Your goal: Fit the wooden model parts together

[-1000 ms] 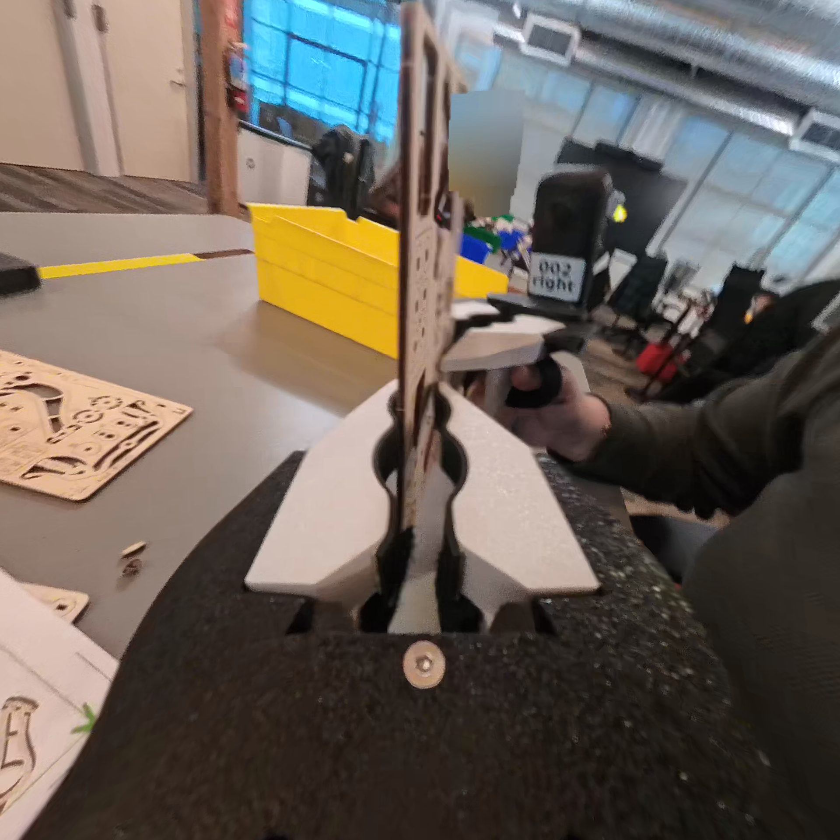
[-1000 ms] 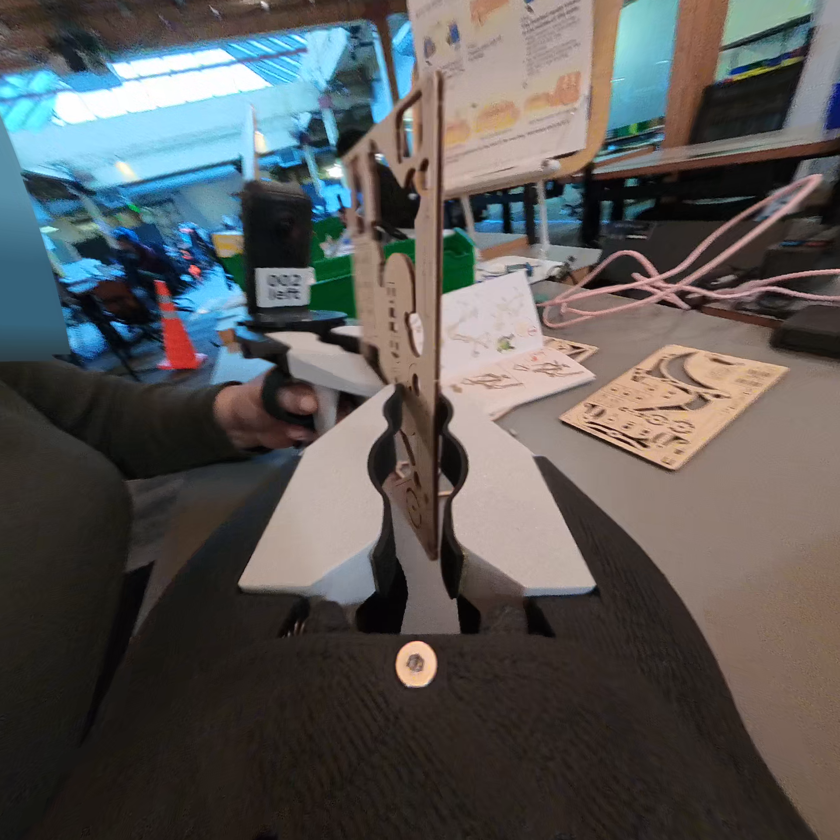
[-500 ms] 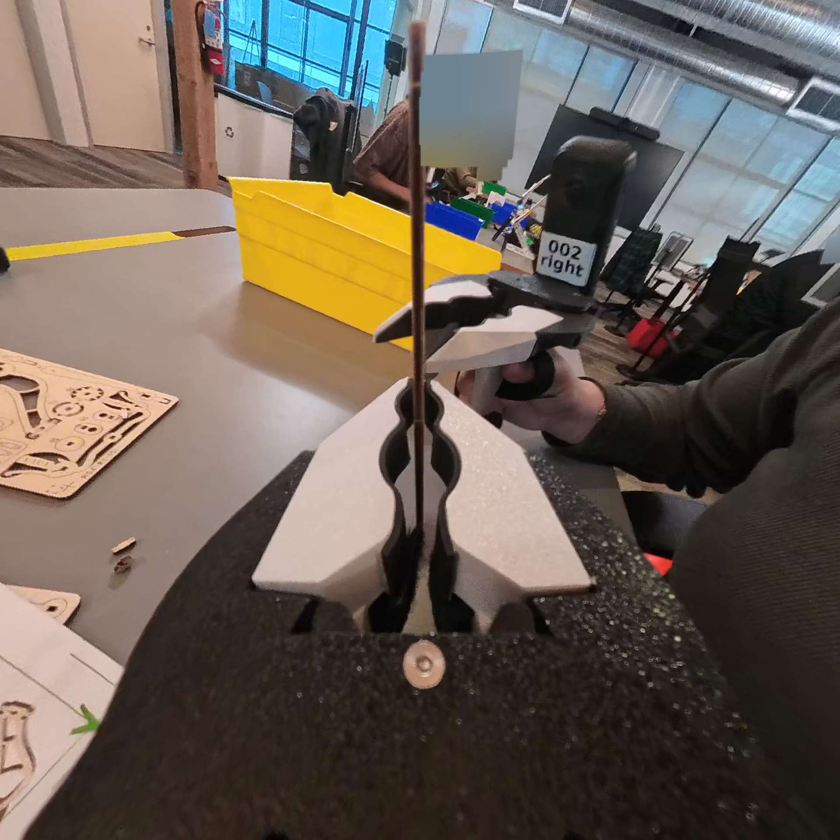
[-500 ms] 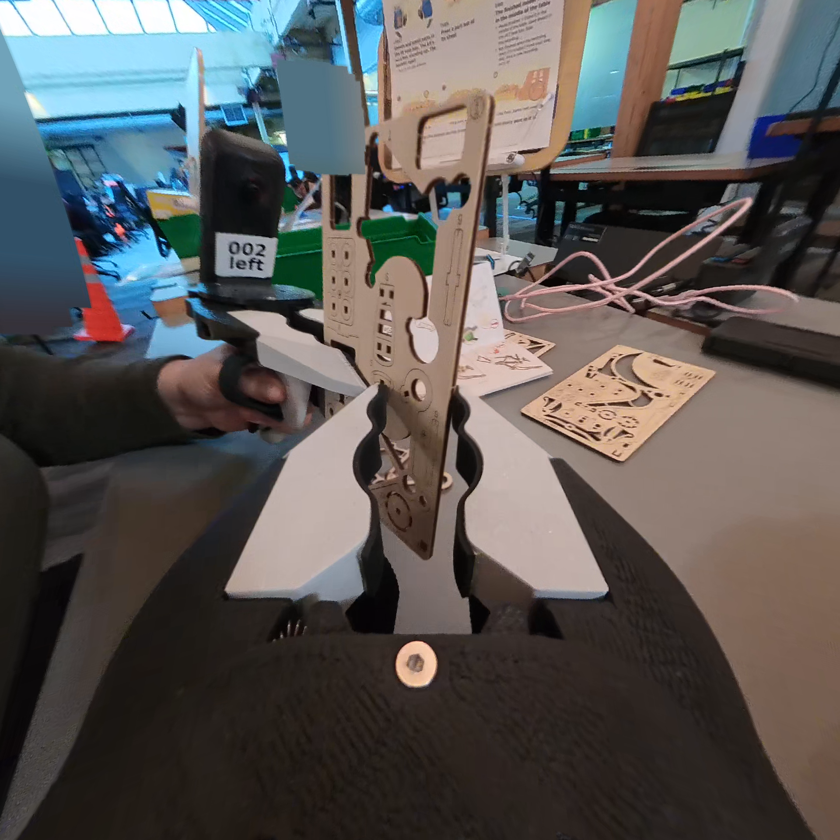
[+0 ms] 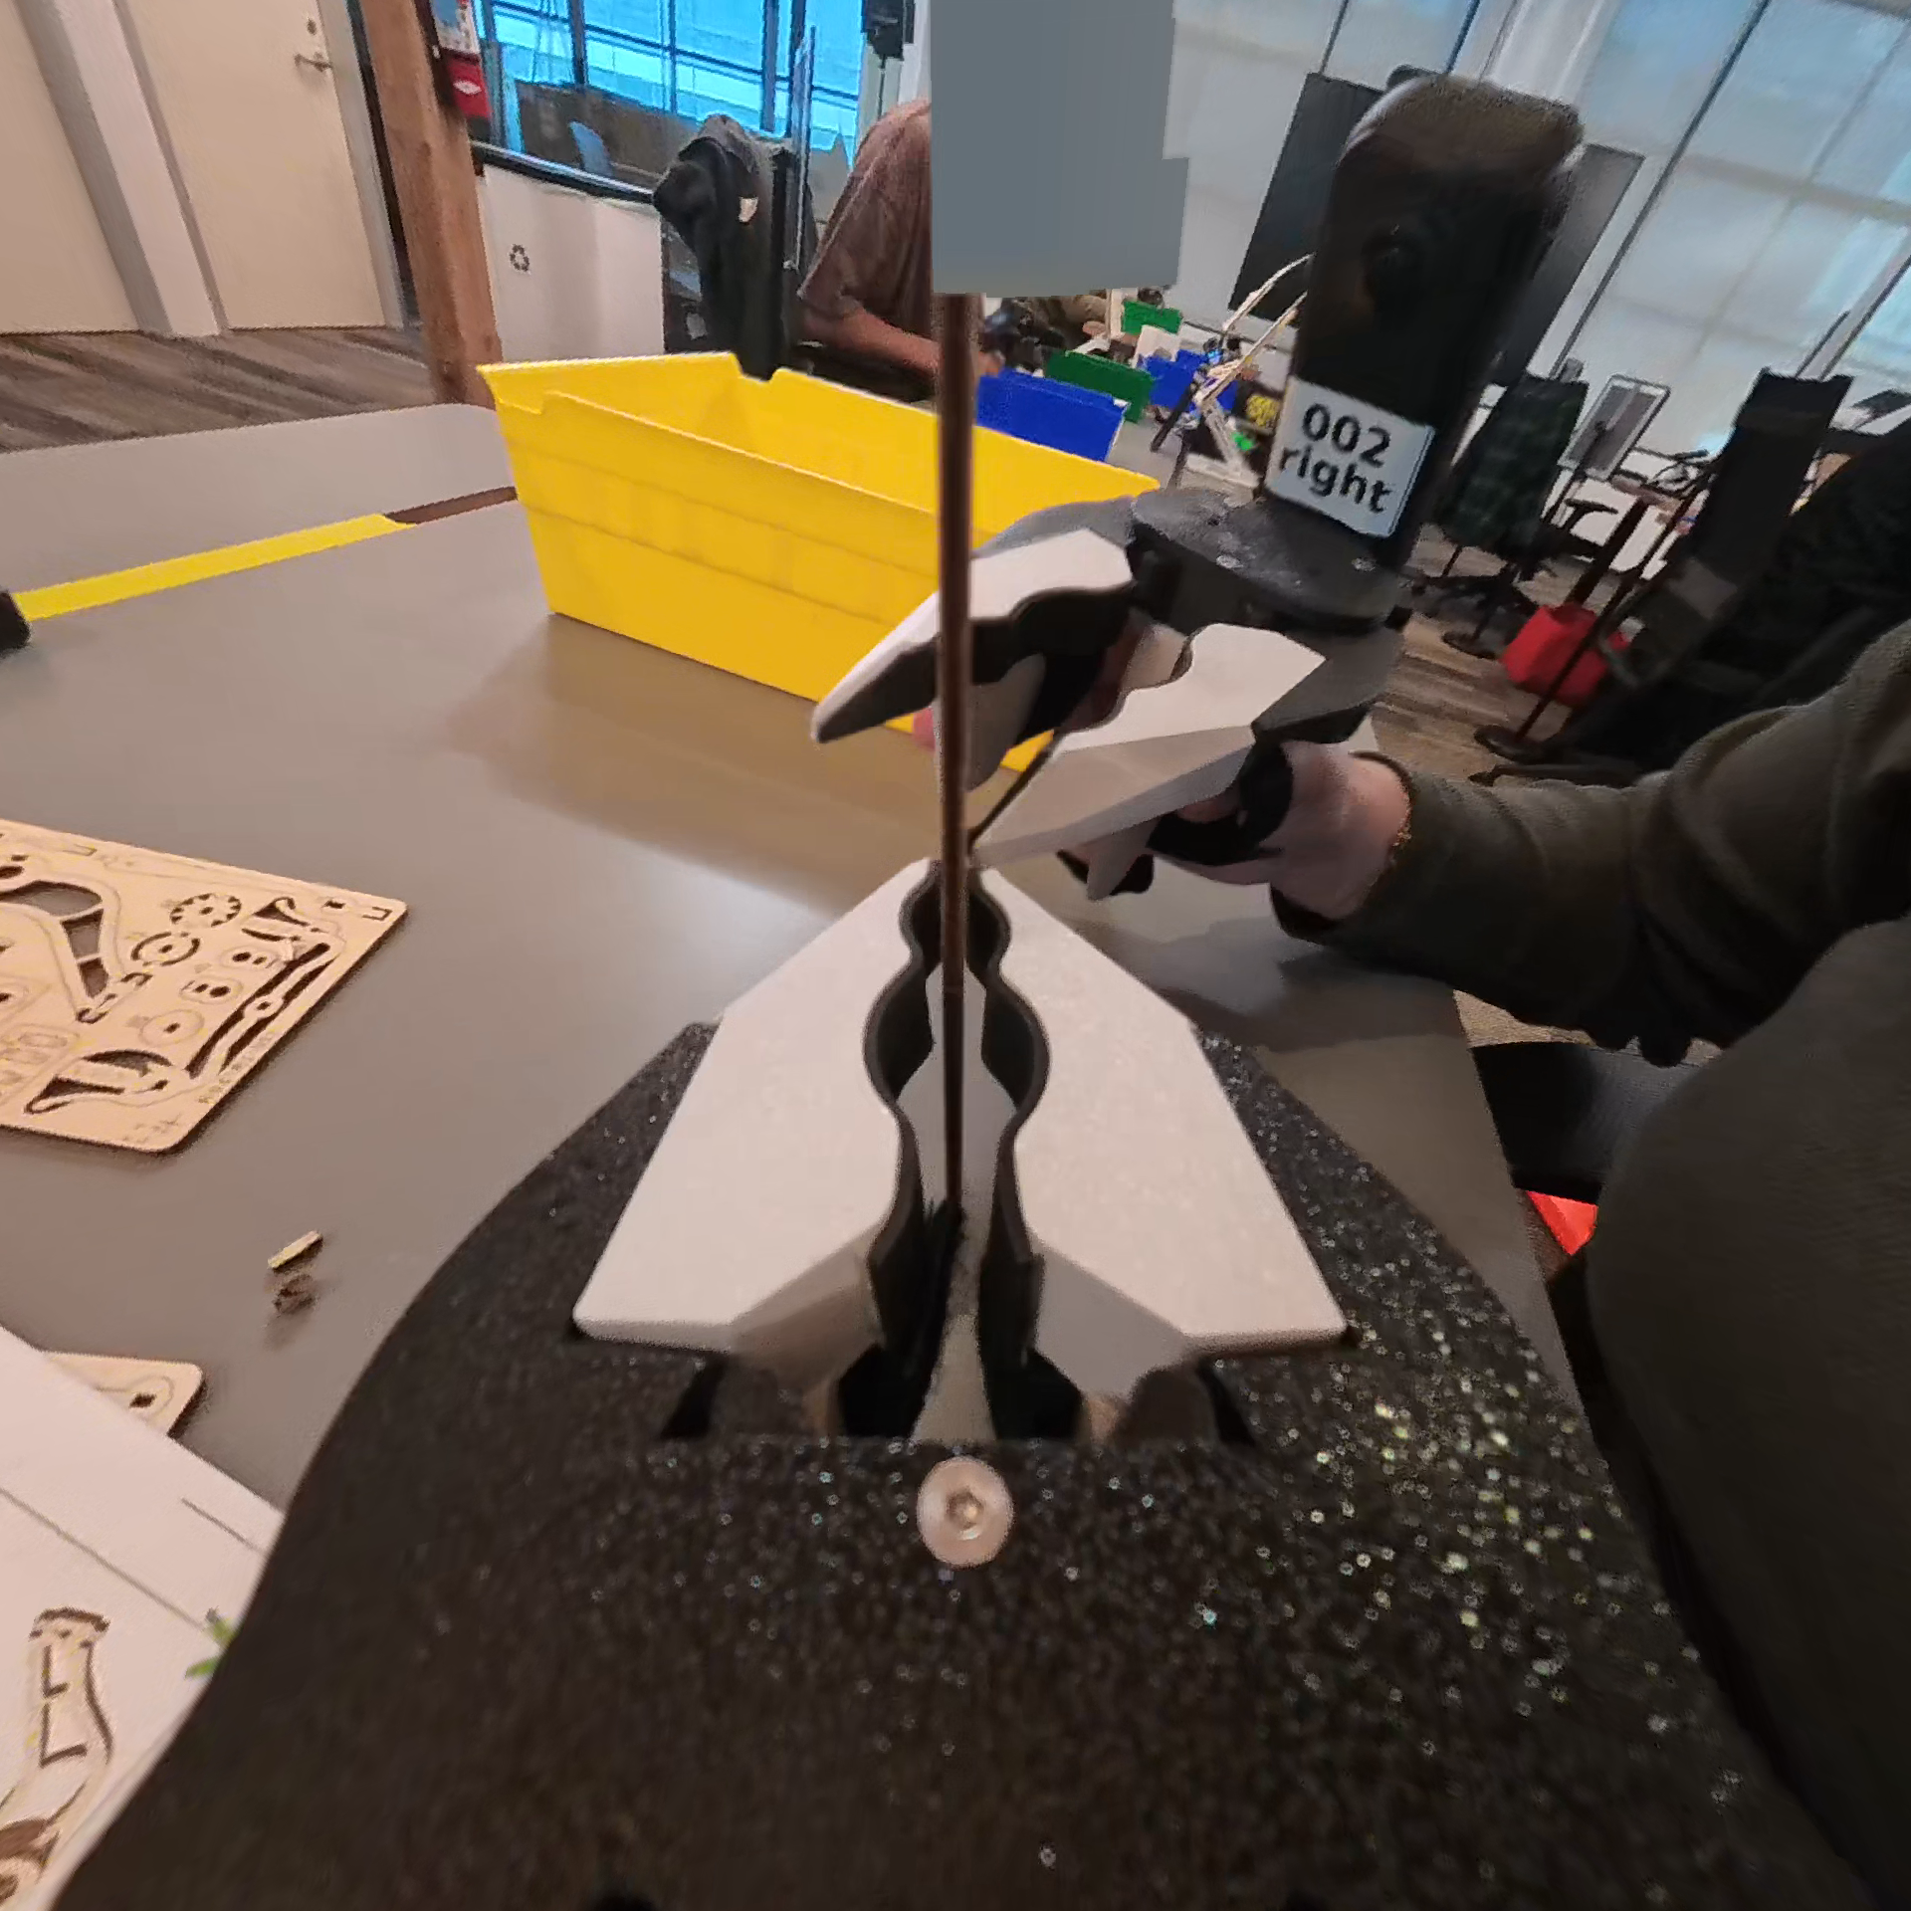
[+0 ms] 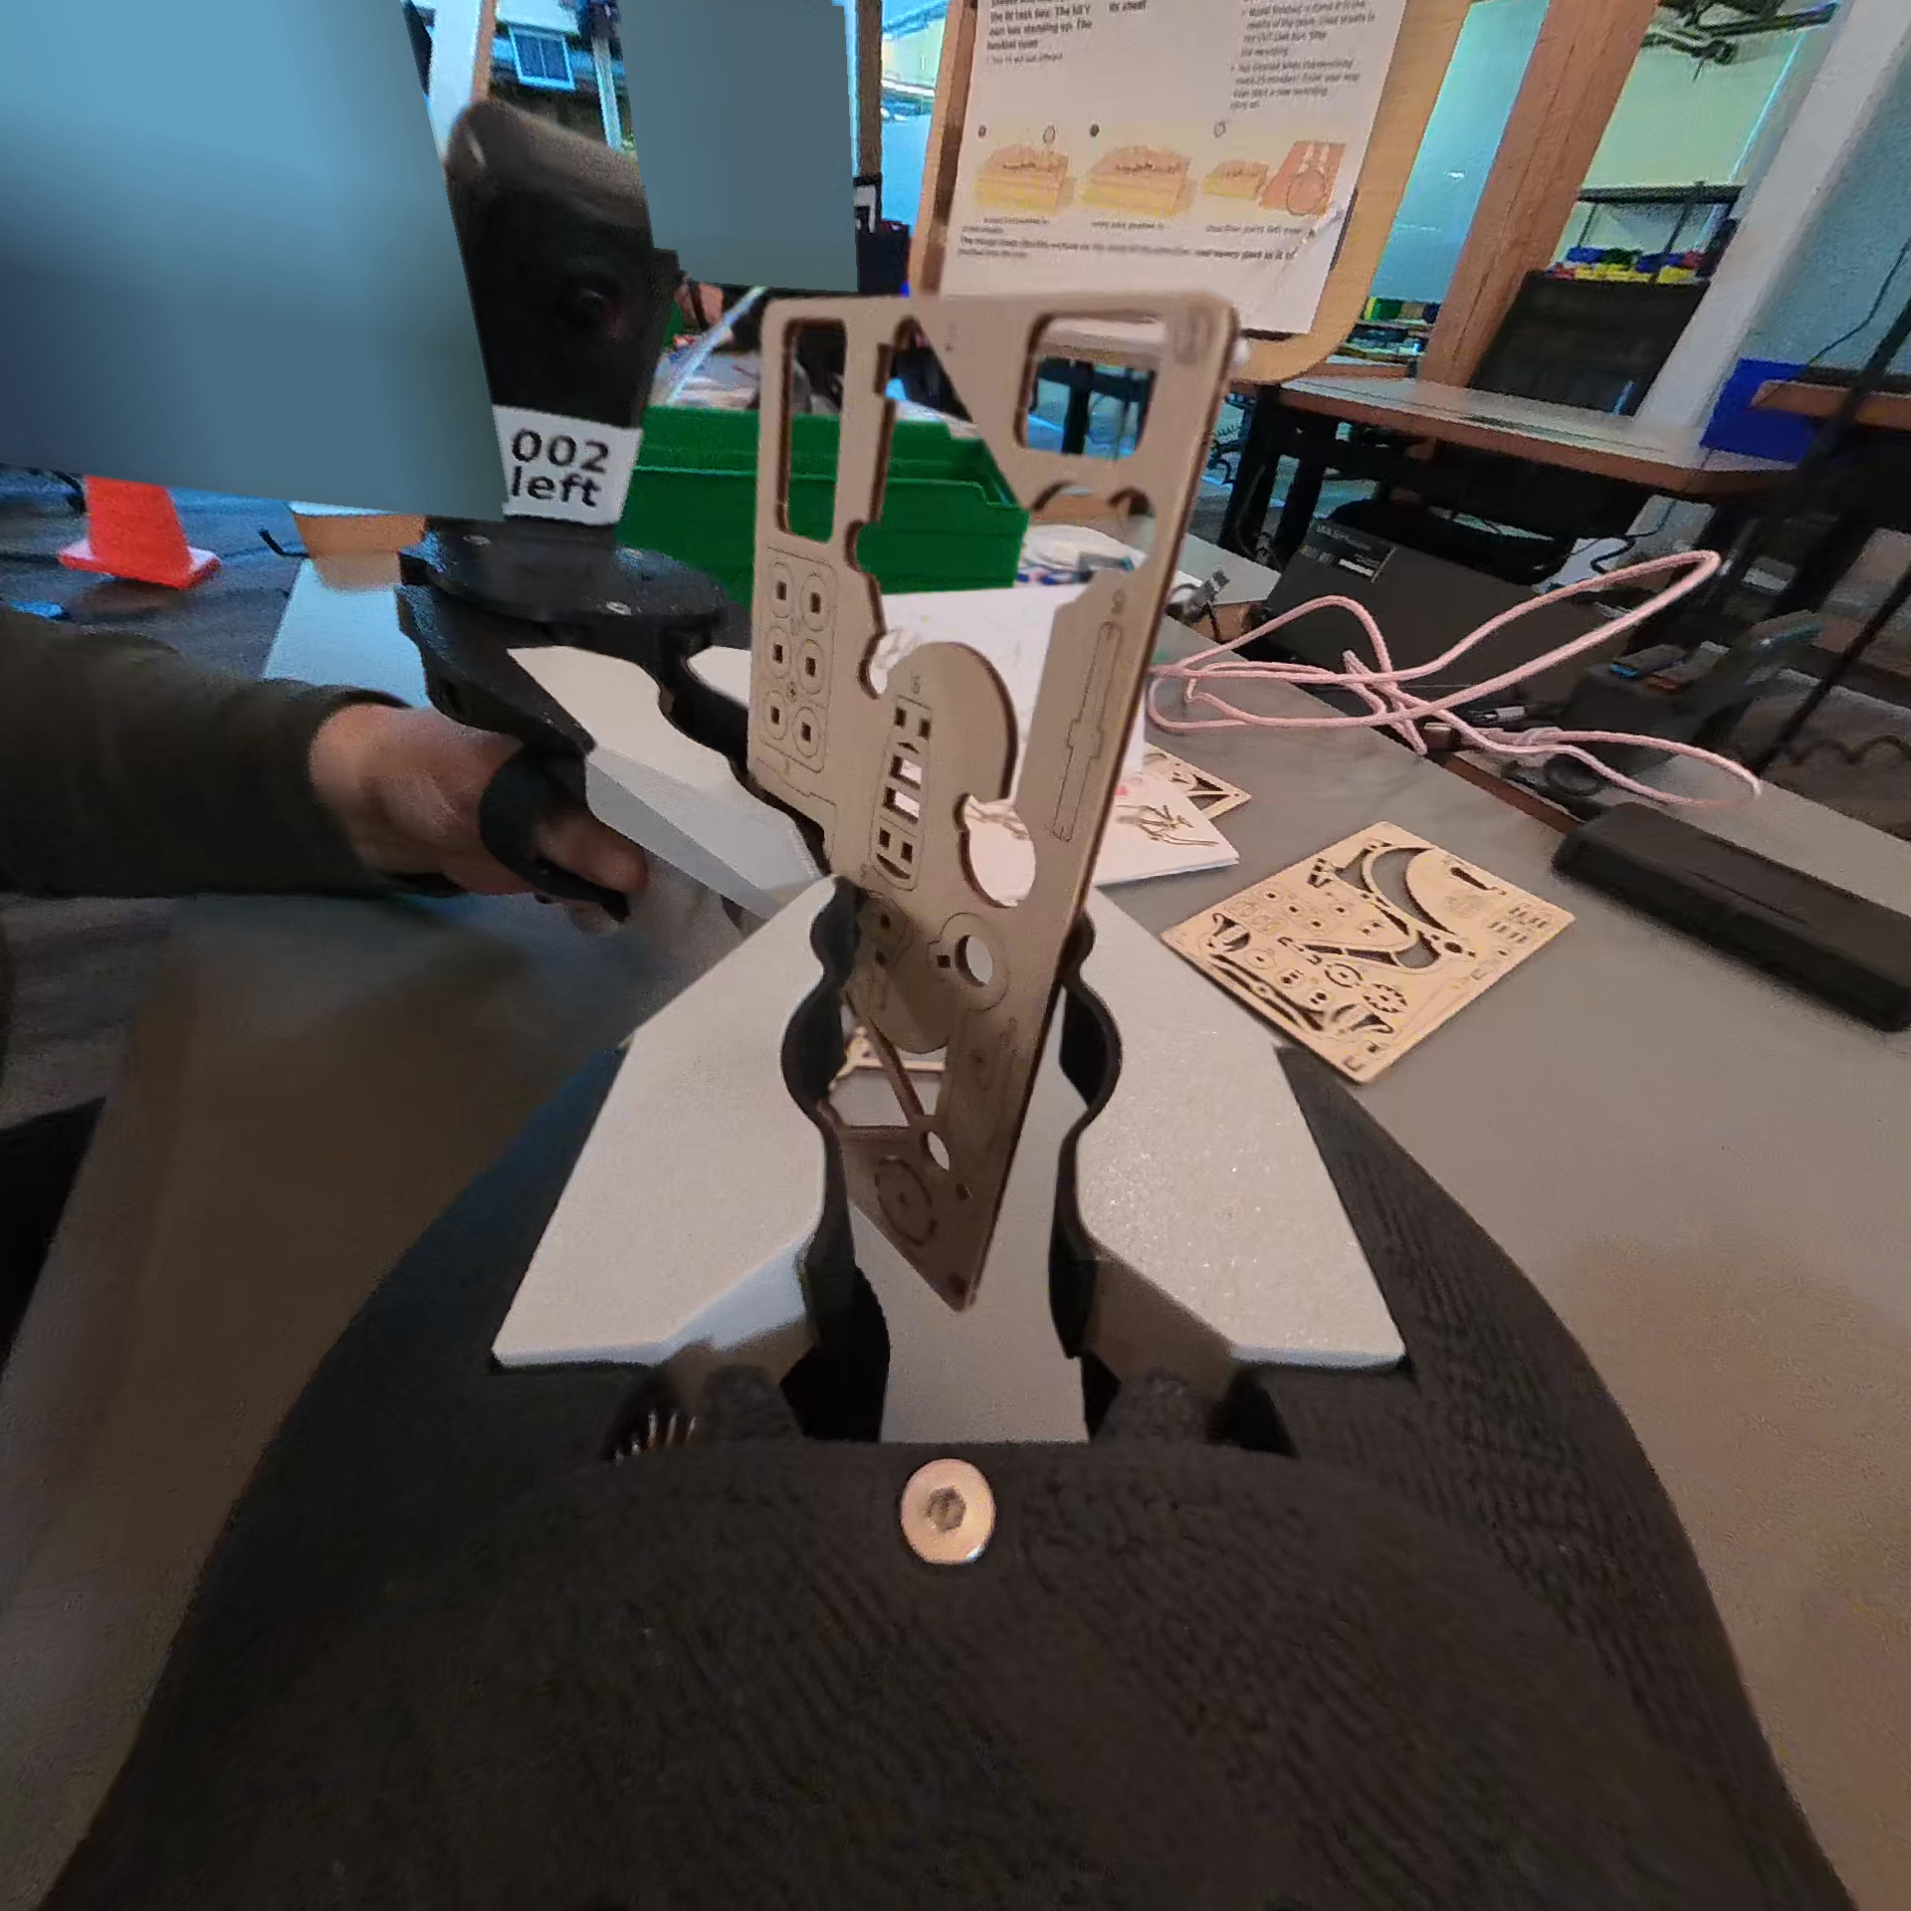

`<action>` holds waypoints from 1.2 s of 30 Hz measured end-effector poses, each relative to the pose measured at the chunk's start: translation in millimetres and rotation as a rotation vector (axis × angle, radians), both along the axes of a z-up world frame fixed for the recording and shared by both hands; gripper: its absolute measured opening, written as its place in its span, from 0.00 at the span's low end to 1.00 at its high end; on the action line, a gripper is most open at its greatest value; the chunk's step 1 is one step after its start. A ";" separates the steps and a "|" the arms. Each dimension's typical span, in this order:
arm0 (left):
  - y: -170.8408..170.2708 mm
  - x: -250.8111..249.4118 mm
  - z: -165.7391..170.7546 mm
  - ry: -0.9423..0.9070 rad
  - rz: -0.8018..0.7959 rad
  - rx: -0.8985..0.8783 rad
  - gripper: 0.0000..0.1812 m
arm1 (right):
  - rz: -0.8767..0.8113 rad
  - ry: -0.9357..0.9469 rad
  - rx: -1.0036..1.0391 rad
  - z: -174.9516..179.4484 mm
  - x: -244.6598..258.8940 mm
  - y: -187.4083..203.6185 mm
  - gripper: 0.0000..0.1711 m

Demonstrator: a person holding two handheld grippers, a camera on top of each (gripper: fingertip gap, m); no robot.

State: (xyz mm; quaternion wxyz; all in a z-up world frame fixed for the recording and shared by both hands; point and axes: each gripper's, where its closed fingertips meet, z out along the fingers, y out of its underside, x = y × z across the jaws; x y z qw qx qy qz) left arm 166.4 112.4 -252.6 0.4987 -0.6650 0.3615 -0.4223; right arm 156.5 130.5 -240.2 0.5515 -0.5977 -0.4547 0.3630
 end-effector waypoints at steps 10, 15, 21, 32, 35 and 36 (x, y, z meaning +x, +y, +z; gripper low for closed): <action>4.4 0.0 -9.3 0.024 0.045 -0.040 0.00 | -0.055 -0.083 0.034 -4.6 7.2 7.9 0.24; 3.2 1.4 -11.6 0.003 0.027 -0.083 0.00 | -0.027 -0.129 0.030 -9.9 9.9 6.8 0.25; -1.1 5.7 -17.9 0.020 0.005 -0.107 0.00 | -0.006 -0.198 0.058 -16.7 11.8 3.5 0.23; -9.8 12.0 -24.9 0.124 -0.018 -0.064 0.00 | 0.039 -0.288 0.118 -22.2 18.0 -6.0 0.22; -9.0 10.4 -23.5 0.166 0.014 -0.024 0.00 | 0.021 -0.296 0.141 -21.2 17.1 -5.9 0.22; -8.5 10.0 -24.2 0.185 0.026 -0.012 0.00 | 0.013 -0.304 0.144 -22.1 16.8 -5.7 0.22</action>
